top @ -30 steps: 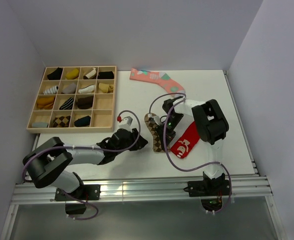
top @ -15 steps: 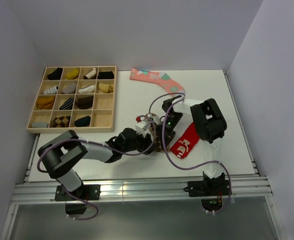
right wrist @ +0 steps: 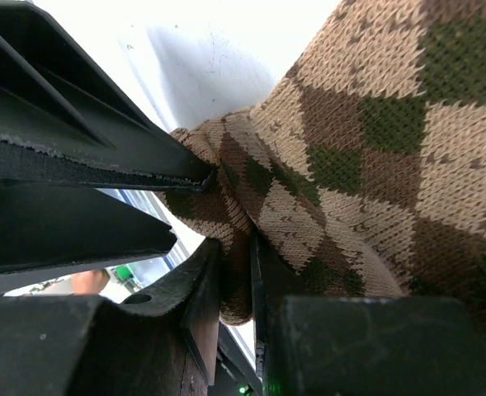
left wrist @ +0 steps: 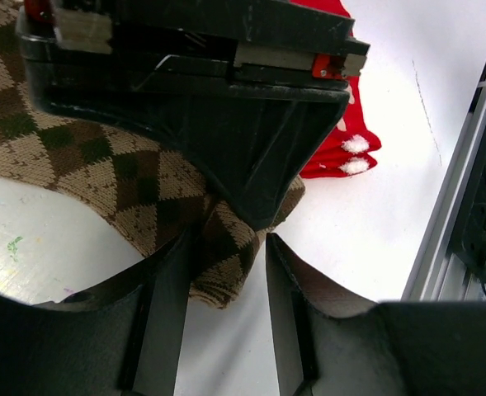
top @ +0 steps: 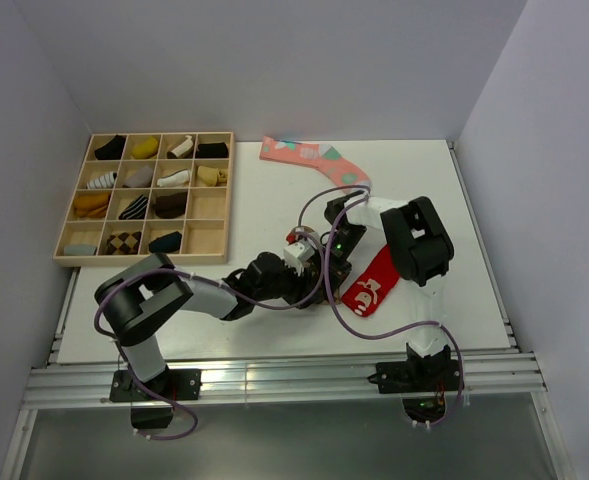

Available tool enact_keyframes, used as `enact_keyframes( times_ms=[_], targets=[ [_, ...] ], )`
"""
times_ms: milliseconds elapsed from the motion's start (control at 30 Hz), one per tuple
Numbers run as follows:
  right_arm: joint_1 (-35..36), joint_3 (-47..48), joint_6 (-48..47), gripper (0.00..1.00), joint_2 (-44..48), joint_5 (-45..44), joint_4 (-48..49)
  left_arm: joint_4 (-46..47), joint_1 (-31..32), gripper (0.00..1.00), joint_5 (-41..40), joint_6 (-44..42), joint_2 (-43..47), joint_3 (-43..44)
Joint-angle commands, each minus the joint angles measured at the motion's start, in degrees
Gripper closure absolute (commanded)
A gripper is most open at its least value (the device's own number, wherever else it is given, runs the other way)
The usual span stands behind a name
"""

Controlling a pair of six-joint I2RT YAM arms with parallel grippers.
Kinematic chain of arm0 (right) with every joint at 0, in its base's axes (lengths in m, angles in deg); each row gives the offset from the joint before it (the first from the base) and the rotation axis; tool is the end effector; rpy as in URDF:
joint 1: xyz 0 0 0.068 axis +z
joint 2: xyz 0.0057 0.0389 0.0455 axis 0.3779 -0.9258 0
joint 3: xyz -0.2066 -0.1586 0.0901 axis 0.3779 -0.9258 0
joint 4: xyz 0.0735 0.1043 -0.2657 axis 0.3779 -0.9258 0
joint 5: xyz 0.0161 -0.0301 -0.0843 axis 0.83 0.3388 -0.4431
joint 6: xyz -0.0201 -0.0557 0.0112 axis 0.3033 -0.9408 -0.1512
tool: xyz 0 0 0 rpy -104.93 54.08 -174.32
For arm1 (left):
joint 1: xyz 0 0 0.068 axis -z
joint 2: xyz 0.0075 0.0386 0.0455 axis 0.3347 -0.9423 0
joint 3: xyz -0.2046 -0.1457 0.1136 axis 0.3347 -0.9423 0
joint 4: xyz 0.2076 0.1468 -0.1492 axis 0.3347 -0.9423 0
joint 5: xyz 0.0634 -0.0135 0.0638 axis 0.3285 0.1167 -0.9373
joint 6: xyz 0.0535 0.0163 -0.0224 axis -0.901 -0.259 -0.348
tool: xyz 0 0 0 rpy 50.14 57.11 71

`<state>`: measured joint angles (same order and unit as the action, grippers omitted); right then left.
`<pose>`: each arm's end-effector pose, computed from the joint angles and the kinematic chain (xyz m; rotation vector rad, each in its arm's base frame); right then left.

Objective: Roll the socks
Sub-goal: Roll the sock at the center of the board.

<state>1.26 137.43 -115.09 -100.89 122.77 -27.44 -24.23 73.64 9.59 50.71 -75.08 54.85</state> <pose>0.3264 0.1744 0.0916 1.1522 -2.4605 -1.0858 0.1990 -0.2917 0.1037 0.6840 2.0486 -1.0815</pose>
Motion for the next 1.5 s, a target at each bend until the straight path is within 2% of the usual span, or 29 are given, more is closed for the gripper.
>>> enact_keyframes(
  times_ms=[0, 167, 367, 467, 533, 567, 600, 700, 767, 967, 1133, 1367, 1467],
  targets=[
    [-0.52, 0.24, -1.62, 0.96, -3.13, -9.70, 4.35, 1.52, 0.32, 0.54, 2.32, -2.51, -0.54, 1.63],
    [-0.44, 0.33, -1.44, 0.96, -3.31, -9.70, 4.44, -0.41, 0.23, 0.55, 2.50, -3.04, -1.16, 2.07],
    [-0.52, -0.11, -1.26, 0.96, -2.08, -10.14, 5.67, -2.35, 0.23, 0.60, 1.44, -1.37, -2.91, 2.69],
    [-0.44, -0.63, -1.09, 0.90, -1.11, -10.22, 7.34, -4.63, 0.32, 0.70, 0.83, 0.03, -4.05, 3.83],
    [-0.52, -1.51, -0.48, 0.87, 0.11, -11.18, 9.53, -7.44, 0.49, 0.80, -0.39, 1.09, -4.15, 4.70],
    [-0.44, -1.69, -0.47, 0.85, 0.64, -11.28, 10.06, -8.58, 0.67, 0.82, -0.58, 1.44, -4.06, 4.97],
    [-0.52, -2.21, -0.30, 0.76, 1.34, -11.54, 11.29, -9.72, 0.84, 0.88, -1.02, 2.14, -3.97, 5.41],
    [-0.52, -2.83, 0.40, 0.60, 4.77, -12.77, 12.96, -14.03, 1.37, 0.96, -2.69, 3.37, -3.62, 6.73],
    [-0.87, -2.66, 0.67, 0.55, 7.14, -12.69, 13.06, -15.71, 1.64, 0.99, -3.22, 4.16, -3.27, 7.08],
    [-3.86, -2.92, 1.72, 0.48, 13.73, -12.51, 14.37, -17.64, 1.90, 1.00, -3.84, 7.24, -2.30, 7.08],
    [-7.11, -4.41, 3.13, 0.48, 16.46, -12.77, 16.39, -21.41, 1.99, 1.00, -4.45, 9.44, -1.77, 8.75],
    [-11.68, -10.20, 3.22, 0.49, 20.77, -14.00, 22.53, -31.60, 1.99, 1.00, -0.50, 10.76, -2.56, 14.54],
    [-12.47, -13.63, 2.52, 0.49, 24.45, -14.18, 25.96, -38.19, 1.82, 1.00, 0.56, 10.67, -4.05, 19.89]
  ],
)
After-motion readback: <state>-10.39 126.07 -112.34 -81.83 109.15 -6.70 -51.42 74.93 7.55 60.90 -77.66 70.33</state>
